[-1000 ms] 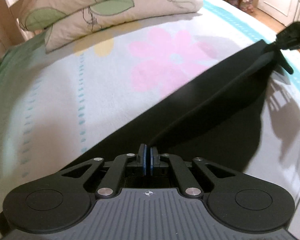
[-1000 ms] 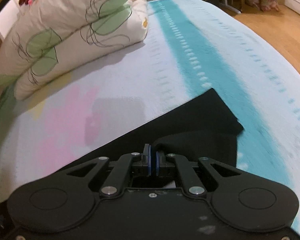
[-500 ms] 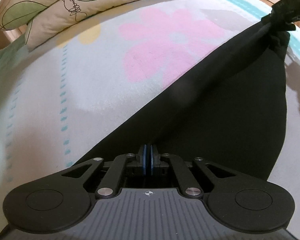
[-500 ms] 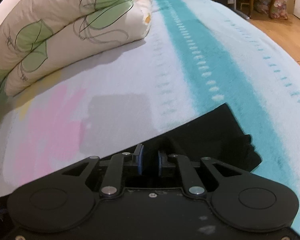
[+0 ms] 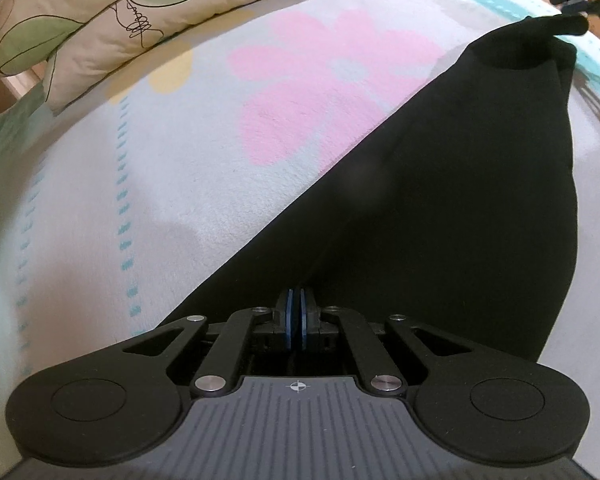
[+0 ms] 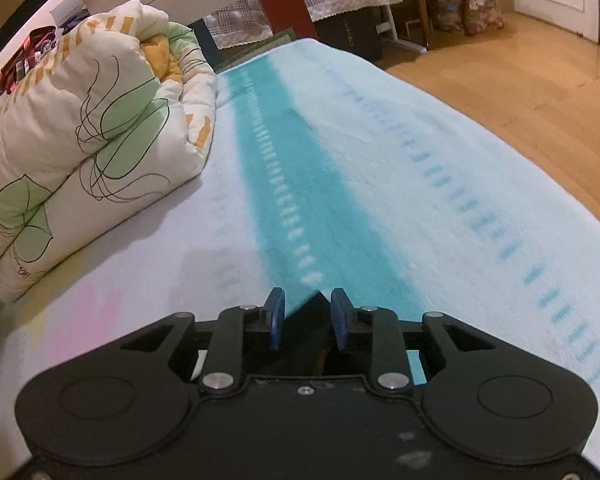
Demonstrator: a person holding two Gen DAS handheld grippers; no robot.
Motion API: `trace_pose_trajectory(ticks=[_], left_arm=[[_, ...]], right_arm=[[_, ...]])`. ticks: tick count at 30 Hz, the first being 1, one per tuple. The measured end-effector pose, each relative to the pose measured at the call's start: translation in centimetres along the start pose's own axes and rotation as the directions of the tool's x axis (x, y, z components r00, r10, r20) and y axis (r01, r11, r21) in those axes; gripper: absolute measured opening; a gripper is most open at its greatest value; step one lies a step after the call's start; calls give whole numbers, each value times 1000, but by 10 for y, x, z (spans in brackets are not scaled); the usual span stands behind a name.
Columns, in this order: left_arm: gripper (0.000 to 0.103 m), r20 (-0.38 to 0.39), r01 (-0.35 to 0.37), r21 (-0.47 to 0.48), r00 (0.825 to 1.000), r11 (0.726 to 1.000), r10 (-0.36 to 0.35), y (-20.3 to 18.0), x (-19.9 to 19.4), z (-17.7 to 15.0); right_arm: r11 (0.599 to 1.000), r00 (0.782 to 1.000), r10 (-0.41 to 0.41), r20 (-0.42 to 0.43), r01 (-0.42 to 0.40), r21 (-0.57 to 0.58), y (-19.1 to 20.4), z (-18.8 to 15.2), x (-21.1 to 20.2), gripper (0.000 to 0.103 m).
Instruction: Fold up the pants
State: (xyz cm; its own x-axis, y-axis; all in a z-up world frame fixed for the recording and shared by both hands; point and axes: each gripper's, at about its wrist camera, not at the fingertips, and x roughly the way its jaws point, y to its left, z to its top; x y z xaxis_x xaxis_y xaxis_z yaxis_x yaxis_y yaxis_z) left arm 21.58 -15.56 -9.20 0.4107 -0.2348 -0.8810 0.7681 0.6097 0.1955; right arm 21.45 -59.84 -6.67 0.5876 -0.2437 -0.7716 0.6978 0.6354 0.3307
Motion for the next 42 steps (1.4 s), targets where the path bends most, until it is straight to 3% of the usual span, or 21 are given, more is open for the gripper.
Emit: trace_pose_trajectory(ticks=[6, 11, 16, 19, 21, 23, 25, 31, 37, 42], left_arm=[[4, -2, 7, -8, 1000, 1000, -7, 1, 1, 1], [4, -1, -1, 0, 1000, 1000, 1, -1, 1, 0], [4, -2, -3, -1, 1000, 1000, 3, -1, 1, 0], [4, 0, -6, -1, 1000, 1000, 6, -2, 1, 0], [4, -1, -7, 5, 1000, 1000, 7, -2, 1, 0], [4, -2, -5, 1, 1000, 1000, 5, -2, 1, 1], [4, -2, -5, 4, 1000, 1000, 5, -2, 1, 1], [4, 2, -3, 8, 1000, 1000, 3, -2, 1, 0], [3, 2, 0, 1, 1000, 1000, 0, -2, 1, 0], [3, 3, 1, 2, 1000, 1000, -1, -2, 1, 0]], right_arm=[[1000, 1000, -20, 2, 20, 12, -24, -30, -24, 29], [997, 991, -64, -119, 69, 41, -27, -38, -21, 29], [992, 970, 21, -244, 9, 122, -15, -41, -6, 29], [975, 966, 158, -207, -119, 189, -9, -31, 1, 29], [958, 968, 236, -90, -216, 191, -2, -16, -8, 29], [963, 971, 237, 19, -237, 127, 7, -3, -20, 30], [977, 979, 196, 62, -201, 70, 13, 3, -28, 36], [994, 994, 106, -29, -106, 7, 1, -31, -20, 36], [995, 992, 95, -85, -97, -13, -3, -49, 14, 36], [993, 992, 101, -74, -96, 70, -8, -50, 30, 35]])
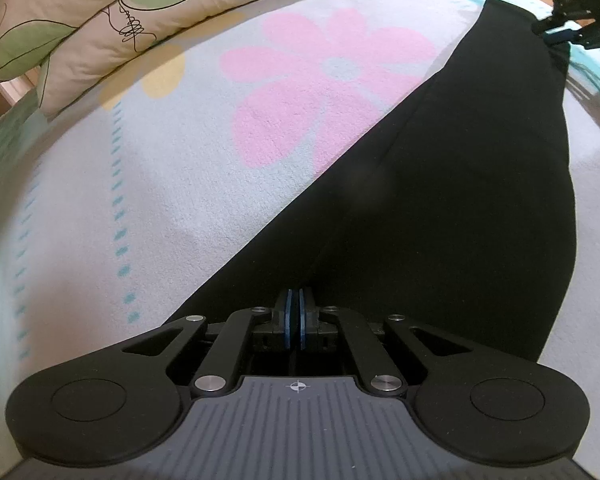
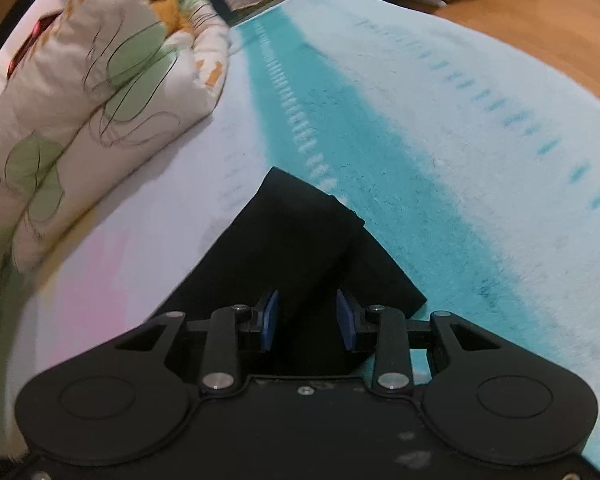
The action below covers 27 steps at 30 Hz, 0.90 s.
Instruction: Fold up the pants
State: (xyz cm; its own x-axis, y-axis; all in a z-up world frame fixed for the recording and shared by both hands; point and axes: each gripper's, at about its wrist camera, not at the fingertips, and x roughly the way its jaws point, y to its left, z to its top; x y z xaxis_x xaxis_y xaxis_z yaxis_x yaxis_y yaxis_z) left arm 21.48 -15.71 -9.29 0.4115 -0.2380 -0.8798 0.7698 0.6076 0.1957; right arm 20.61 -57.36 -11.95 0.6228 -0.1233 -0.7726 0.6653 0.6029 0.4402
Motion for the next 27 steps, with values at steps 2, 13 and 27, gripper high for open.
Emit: trace_pose_trajectory(ticks=[2, 13, 27], left_arm=[[3, -2, -2, 4, 1000, 1000, 2, 0, 0, 0], [4, 1, 12, 2, 1000, 1000, -12, 2, -1, 1], [0, 85, -27, -33, 996, 999, 30, 42, -19, 34]], right_arm=[[1000, 1000, 25, 9, -25, 19, 1, 2, 4, 32], [972, 993, -64, 97, 84, -217, 29, -15, -26, 7], [971, 990, -126, 59, 135, -197, 12, -26, -13, 7]])
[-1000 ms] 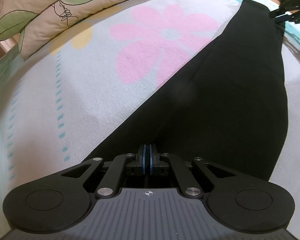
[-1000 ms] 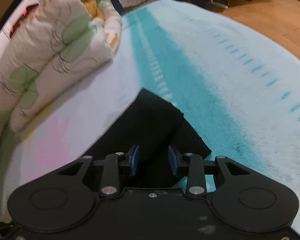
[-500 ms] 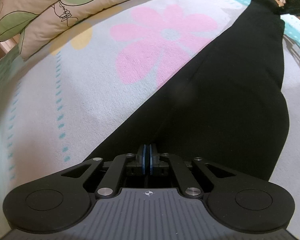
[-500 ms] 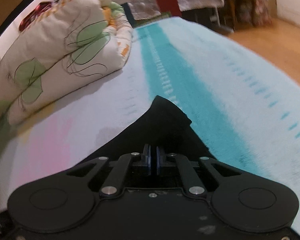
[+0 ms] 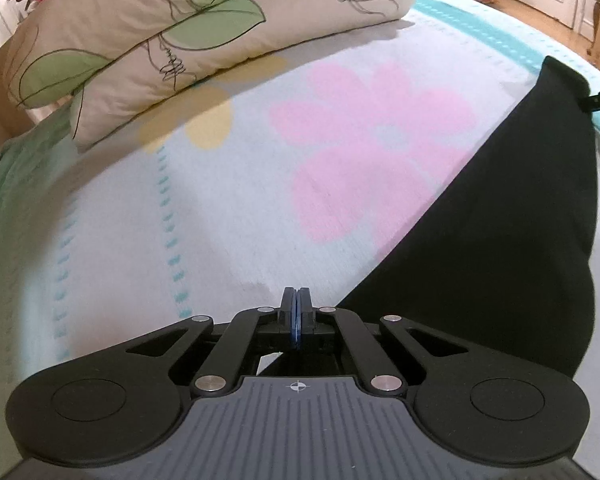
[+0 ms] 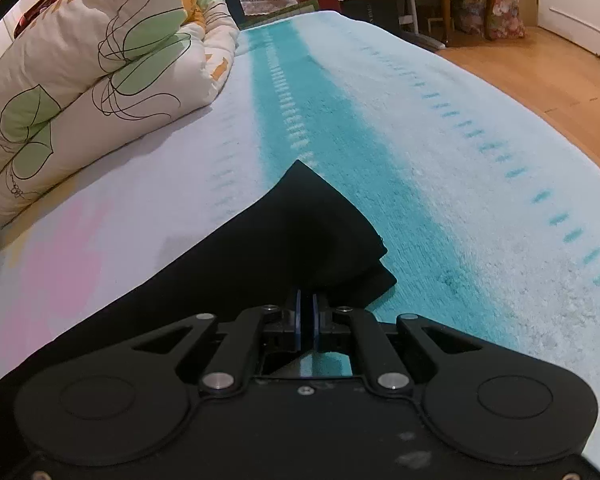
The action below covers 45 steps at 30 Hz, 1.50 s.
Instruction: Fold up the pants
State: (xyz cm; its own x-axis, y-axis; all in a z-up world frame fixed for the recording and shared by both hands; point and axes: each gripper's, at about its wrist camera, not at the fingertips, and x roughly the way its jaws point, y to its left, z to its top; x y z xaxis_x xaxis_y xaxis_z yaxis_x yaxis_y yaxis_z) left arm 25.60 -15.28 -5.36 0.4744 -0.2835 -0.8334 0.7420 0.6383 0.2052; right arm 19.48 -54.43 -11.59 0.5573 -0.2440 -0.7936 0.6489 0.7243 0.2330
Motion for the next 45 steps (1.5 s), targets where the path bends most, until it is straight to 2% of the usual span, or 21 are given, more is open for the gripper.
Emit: trace_pose_trajectory(ticks=[1, 2, 4, 5, 7, 9, 15, 16, 18, 19, 23, 27, 34, 36, 40, 45], left_arm=[[1, 0, 28, -9, 1000, 1000, -28, 1, -1, 0], [1, -2, 95, -27, 996, 995, -95, 2, -4, -2], [4, -14, 211, -39, 977, 977, -211, 3, -6, -9], [7, -23, 230, -30, 973, 973, -231, 1, -7, -12], [25, -47, 209, 18, 977, 978, -208, -10, -7, -20], [30, -70, 174, 57, 983, 983, -170, -18, -4, -27], [29, -119, 217, -14, 969, 976, -217, -16, 10, -33], [16, -117, 224, -16, 968, 975, -224, -17, 10, -35], [3, -112, 193, -3, 975, 981, -192, -20, 8, -39], [3, -99, 161, 6, 982, 987, -159, -21, 5, -40], [2, -31, 106, 2, 994, 994, -106, -22, -8, -37], [3, -32, 114, -41, 993, 993, -116, -14, -9, -32], [0, 23, 32, 7, 999, 999, -32, -21, 0, -16], [0, 61, -18, 2, 998, 1000, 18, -16, 1, -11], [0, 65, -30, -57, 997, 998, 33, 0, 7, 0], [3, 28, -28, -154, 999, 988, 33, 14, -3, -9]], right_arm=[[1000, 1000, 3, 0, -3, 1, 0, 0, -1, 7], [1000, 1000, 5, 0, -5, 3, -1, 0, -1, 7], [1000, 1000, 10, -2, -10, 8, -2, -1, -2, 7], [1000, 1000, 12, -2, -12, 7, -2, -2, -2, 7], [1000, 1000, 12, -4, -12, 1, -2, -1, -2, 8], [1000, 1000, 14, -5, -14, 0, -2, -1, -2, 8], [1000, 1000, 22, -10, -22, 5, -4, 0, -1, 8], [1000, 1000, 22, -10, -22, 7, -5, 0, 0, 8], [1000, 1000, 20, -9, -20, 4, -4, 0, 0, 8], [1000, 1000, 19, -8, -19, 0, -4, 0, 0, 9], [1000, 1000, 16, -3, -16, -2, -3, -1, -2, 9], [1000, 1000, 9, 2, -9, -11, -1, -1, -3, 9], [1000, 999, -22, 31, 23, -17, 3, -2, -4, 8], [1000, 999, -21, 38, 21, -3, 1, 0, -5, 8], [1000, 999, -18, 48, 18, -7, 0, 1, -5, 8], [999, 1000, -27, 4, 27, 20, -5, 2, 3, 10]])
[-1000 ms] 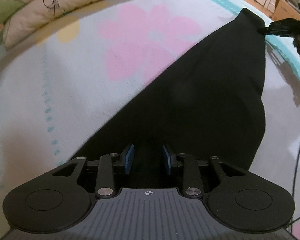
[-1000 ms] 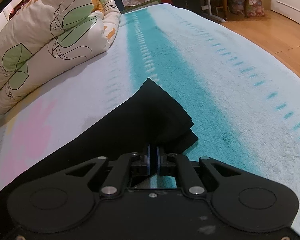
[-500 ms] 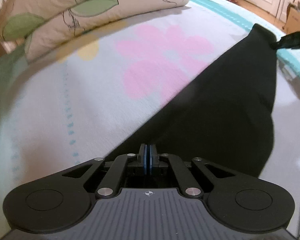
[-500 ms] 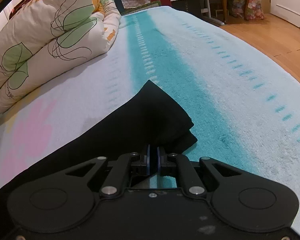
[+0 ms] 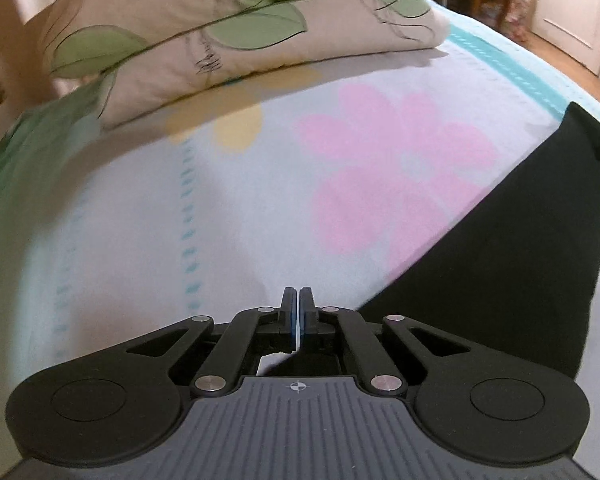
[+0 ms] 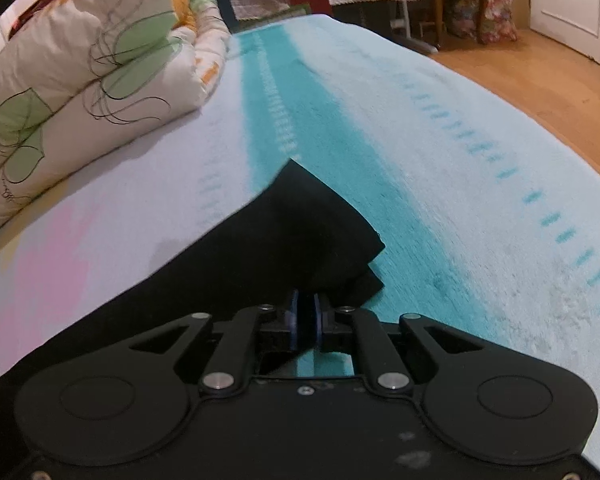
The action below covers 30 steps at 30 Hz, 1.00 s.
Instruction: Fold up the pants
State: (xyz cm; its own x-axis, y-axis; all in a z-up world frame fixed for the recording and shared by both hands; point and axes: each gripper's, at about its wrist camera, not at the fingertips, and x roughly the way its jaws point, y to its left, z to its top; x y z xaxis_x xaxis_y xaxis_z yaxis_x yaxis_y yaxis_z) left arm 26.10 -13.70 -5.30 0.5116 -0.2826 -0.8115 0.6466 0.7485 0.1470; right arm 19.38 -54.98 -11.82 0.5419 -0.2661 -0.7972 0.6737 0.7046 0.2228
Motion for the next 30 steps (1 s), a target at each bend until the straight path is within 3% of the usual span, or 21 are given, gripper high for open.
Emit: trace_pose_trajectory(ticks=[4, 12, 15, 16, 18, 23, 27, 30], left_arm=[[3, -10, -54, 5, 998, 999, 54, 8, -35, -17], [13, -63, -81, -140, 995, 987, 73, 22, -114, -64], [15, -94, -86, -199, 993, 976, 69, 20, -132, -86], [22, -105, -91, -217, 992, 972, 70, 18, -136, -94], [25, -129, -106, -247, 989, 963, 75, 15, -142, -107], [25, -147, -96, -357, 988, 929, 46, 18, -151, -138], [25, -147, -144, -388, 985, 910, 93, 26, -149, -153], [25, -154, -203, -424, 977, 883, 150, 37, -141, -160]], right_arm=[[1000, 1000, -4, -5, 4, 31, -3, 5, -8, 25], [999, 998, -38, 42, 39, -15, 6, -2, -43, 29], [997, 998, -3, 66, 8, -77, 25, -6, -65, 30], [995, 997, 14, 71, -6, -103, 33, -9, -72, 30], [984, 995, 66, 73, -53, -173, 55, -19, -88, 30], [923, 974, 224, 24, -204, -326, 114, -55, -123, 30], [836, 930, 361, -64, -354, -420, 166, -97, -143, 30], [760, 885, 438, -161, -460, -460, 204, -131, -148, 30]])
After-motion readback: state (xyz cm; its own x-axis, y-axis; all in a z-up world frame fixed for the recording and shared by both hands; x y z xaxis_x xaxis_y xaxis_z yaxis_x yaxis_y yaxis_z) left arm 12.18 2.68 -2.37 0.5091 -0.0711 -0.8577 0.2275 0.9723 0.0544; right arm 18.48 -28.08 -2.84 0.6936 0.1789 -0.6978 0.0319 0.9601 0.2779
